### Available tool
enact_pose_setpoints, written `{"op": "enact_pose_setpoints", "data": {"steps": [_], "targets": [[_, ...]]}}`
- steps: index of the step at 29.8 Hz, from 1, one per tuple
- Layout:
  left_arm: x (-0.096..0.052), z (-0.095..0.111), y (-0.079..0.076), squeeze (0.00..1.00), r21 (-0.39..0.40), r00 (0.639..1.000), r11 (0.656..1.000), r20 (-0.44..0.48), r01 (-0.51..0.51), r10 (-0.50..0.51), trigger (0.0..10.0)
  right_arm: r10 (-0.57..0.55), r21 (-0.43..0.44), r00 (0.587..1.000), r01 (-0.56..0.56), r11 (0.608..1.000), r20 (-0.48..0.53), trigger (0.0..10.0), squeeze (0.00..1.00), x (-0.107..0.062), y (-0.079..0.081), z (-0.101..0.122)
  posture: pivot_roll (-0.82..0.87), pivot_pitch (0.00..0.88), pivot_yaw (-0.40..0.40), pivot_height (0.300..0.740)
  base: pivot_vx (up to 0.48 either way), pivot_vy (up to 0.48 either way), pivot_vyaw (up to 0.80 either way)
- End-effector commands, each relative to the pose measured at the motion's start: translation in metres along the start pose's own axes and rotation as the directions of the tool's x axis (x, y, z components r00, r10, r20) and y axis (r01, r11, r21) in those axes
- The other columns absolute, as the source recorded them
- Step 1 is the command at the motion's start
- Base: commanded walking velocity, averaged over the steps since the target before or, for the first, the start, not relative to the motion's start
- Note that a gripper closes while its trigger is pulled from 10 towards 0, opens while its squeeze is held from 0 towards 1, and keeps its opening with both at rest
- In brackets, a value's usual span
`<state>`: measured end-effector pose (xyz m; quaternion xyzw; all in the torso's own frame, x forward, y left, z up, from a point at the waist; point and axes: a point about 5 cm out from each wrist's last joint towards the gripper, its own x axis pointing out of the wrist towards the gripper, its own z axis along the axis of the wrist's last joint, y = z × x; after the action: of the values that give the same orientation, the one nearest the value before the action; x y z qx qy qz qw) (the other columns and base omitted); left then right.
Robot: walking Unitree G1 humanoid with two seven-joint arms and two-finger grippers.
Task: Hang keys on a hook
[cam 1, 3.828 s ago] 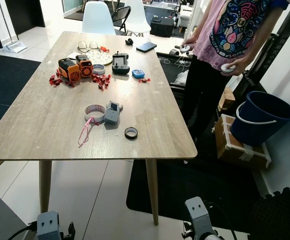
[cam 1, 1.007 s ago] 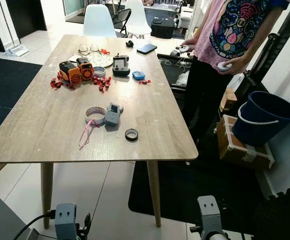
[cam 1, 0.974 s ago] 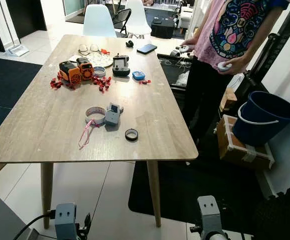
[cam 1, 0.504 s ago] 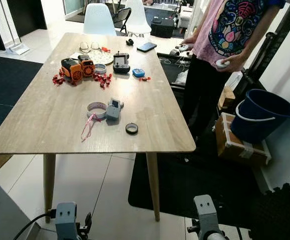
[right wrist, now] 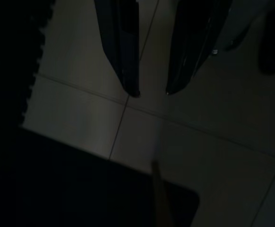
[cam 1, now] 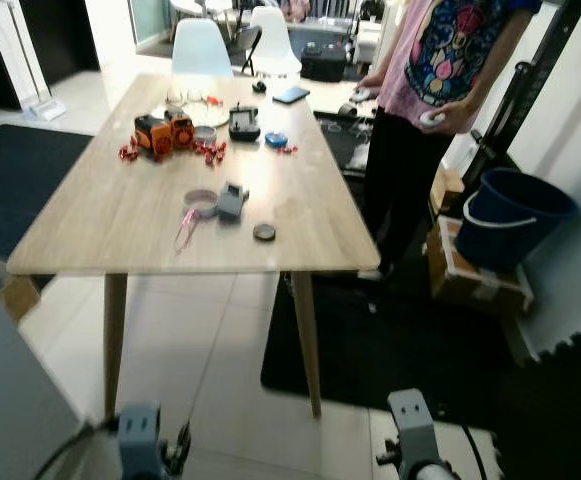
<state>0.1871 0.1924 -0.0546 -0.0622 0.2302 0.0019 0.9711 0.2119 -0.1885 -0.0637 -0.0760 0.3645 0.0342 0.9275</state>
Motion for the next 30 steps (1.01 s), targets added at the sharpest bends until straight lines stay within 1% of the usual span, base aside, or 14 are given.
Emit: {"op": "enact_pose_setpoints", "data": {"steps": [1, 11, 21, 30], "targets": [[-0.003, -0.0047, -0.0004, 0.0, -0.003, 1.0, 1.0, -0.011, 0.0, 0.0, 10.0, -0.005, 0.0, 1.0, 0.005, 1.0, -0.009, 10.0, 0.0, -0.0009, -0.0016, -0.0027, 0.07, 0.04, -0.078, 0.74, 0.0, 0.0, 0.0], [-0.0025, -0.0037, -0.0026, 0.0, 0.025, 1.0, 0.999, -0.009, 0.019, -0.019, 10.0, -0.002, -0.004, 1.0, 0.002, 1.0, -0.01, 10.0, 0.0, -0.001, -0.0009, -0.0031, 0.07, 0.042, -0.077, 0.74, 0.0, 0.0, 0.0], [-0.0018, -0.003, -0.0045, 0.0, 0.011, 1.0, 1.0, -0.004, 0.029, -0.029, 10.0, 0.0, -0.006, 1.0, 0.0, 1.0, -0.011, 10.0, 0.0, -0.0016, -0.0004, -0.0045, 0.07, 0.041, -0.077, 0.74, 0.0, 0.0, 0.0], [-0.0005, -0.0017, -0.0033, 0.0, 0.017, 1.0, 1.0, -0.005, 0.009, -0.009, 10.0, 0.004, -0.013, 1.0, -0.004, 1.0, -0.014, 10.0, 0.0, -0.002, -0.0003, -0.0057, 0.07, 0.043, -0.081, 0.74, 0.0, 0.0, 0.0]]}}
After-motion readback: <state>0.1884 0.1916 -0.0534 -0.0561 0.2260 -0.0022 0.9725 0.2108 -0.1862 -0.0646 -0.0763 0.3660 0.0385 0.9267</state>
